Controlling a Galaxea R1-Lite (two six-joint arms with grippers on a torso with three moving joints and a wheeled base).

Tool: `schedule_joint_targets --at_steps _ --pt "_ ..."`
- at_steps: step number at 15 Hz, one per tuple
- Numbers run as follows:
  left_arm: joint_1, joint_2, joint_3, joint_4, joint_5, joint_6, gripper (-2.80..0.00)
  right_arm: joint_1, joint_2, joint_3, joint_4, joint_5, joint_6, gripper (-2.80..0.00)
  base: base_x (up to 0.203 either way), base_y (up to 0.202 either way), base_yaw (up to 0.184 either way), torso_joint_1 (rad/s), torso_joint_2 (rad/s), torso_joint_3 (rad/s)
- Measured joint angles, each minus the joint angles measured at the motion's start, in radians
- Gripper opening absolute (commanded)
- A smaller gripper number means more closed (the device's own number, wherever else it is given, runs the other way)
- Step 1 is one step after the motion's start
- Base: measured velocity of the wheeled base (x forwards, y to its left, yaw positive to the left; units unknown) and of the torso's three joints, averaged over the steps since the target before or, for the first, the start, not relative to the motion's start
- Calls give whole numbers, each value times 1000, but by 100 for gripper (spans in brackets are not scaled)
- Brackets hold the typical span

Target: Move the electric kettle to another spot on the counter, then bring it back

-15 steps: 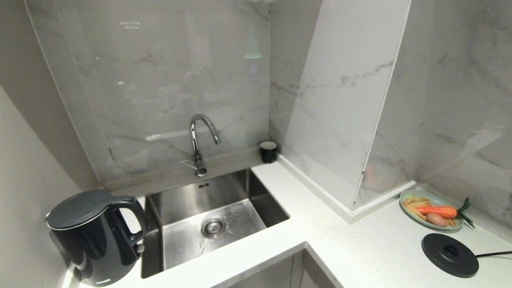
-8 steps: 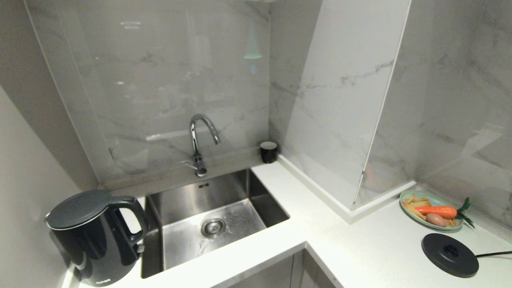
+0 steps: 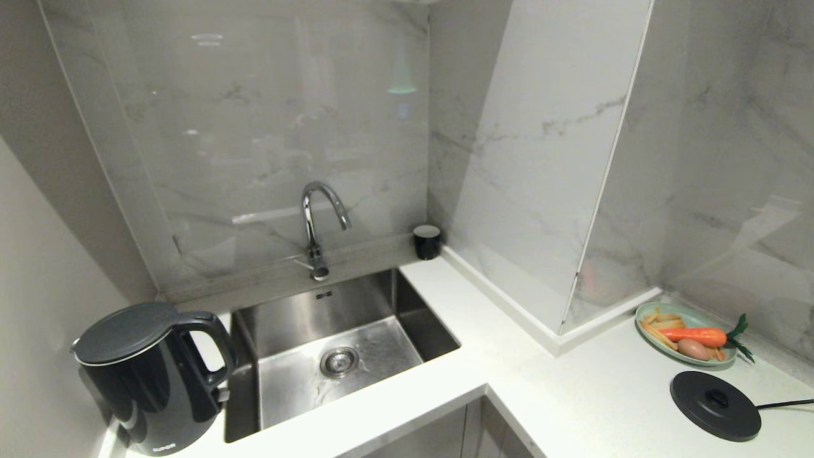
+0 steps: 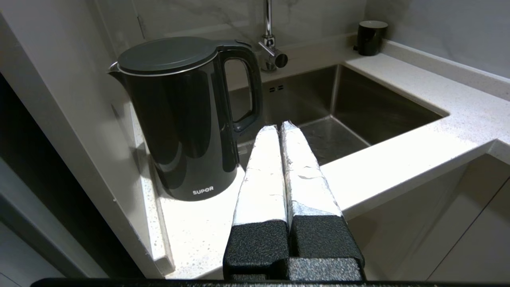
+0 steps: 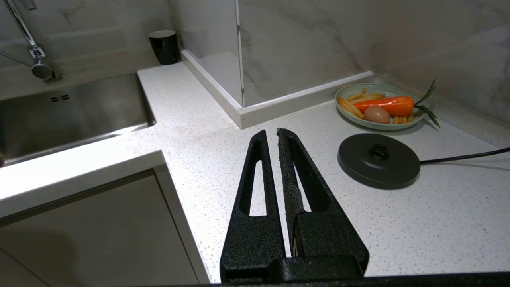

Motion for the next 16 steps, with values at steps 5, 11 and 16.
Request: schedule_joint_targets --at_steps 5,11,16 --pt "0 0 0 0 0 0 -280 0 0 0 0 0 0 -280 0 0 0 0 0 0" --pt "0 0 0 1 0 0 -280 0 0 0 -1 0 0 -280 1 -1 10 0 0 0" --pt "1 0 0 0 0 0 -280 0 0 0 0 0 0 -280 0 -6 163 1 2 4"
